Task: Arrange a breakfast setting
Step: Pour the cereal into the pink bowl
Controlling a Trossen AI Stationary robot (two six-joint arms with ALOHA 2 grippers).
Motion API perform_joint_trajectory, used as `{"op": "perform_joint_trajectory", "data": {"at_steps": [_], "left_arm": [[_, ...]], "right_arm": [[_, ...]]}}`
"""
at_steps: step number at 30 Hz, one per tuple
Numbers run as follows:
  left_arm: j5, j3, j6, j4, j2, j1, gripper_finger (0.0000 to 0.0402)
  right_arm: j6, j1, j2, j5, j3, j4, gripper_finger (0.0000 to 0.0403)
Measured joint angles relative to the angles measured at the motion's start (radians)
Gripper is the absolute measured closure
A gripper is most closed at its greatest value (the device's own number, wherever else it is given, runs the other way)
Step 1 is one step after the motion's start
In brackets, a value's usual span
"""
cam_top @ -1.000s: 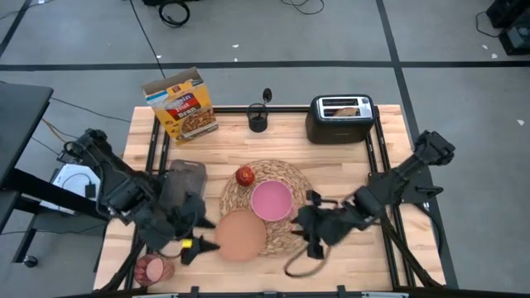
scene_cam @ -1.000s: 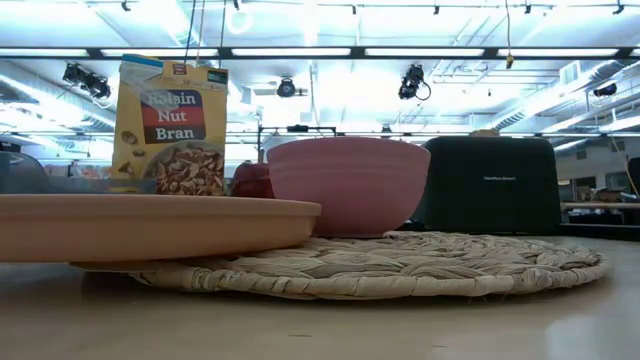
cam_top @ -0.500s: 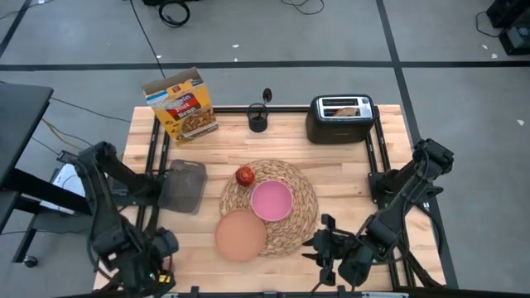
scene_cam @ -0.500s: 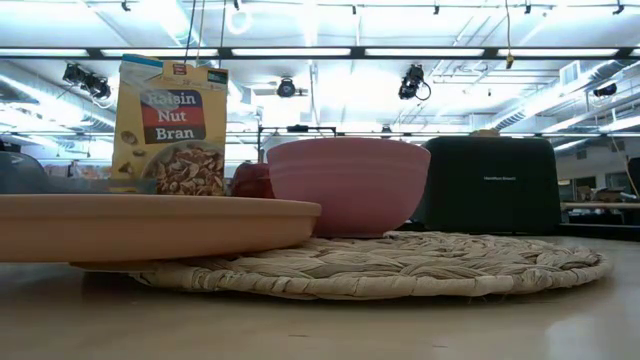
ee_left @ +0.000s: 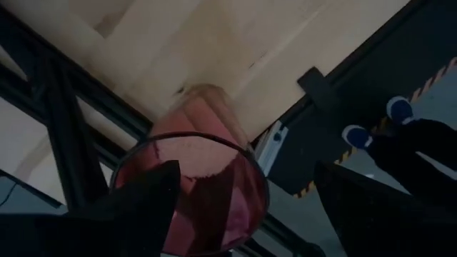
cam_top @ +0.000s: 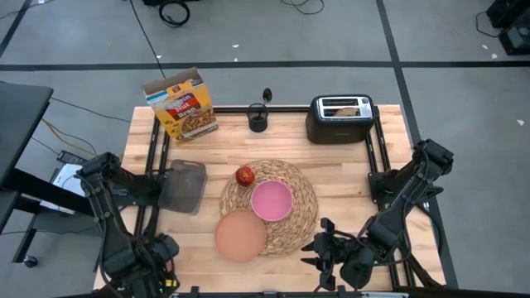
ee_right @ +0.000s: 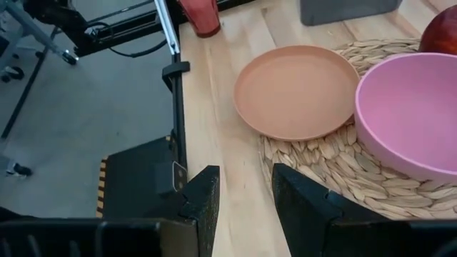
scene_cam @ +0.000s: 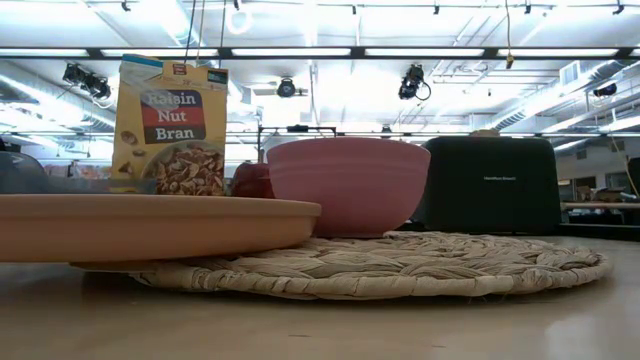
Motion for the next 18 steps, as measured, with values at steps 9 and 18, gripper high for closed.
{"op": "perform_joint_trajectory", "data": {"at_steps": [9, 18], "left_arm": [[0.085, 0.0, -0.041, 0.027, 0.0, 0.007, 0.0075], [0.111, 0.0, -0.102, 0.056, 0.0, 0.004, 0.0075]], "right_arm": [[0.0, 0.001, 0.0, -0.002, 0.0, 0.01, 0.0266], [-0.011, 0.002, 0.0, -0.011, 0.0, 0.011, 0.0266]]}}
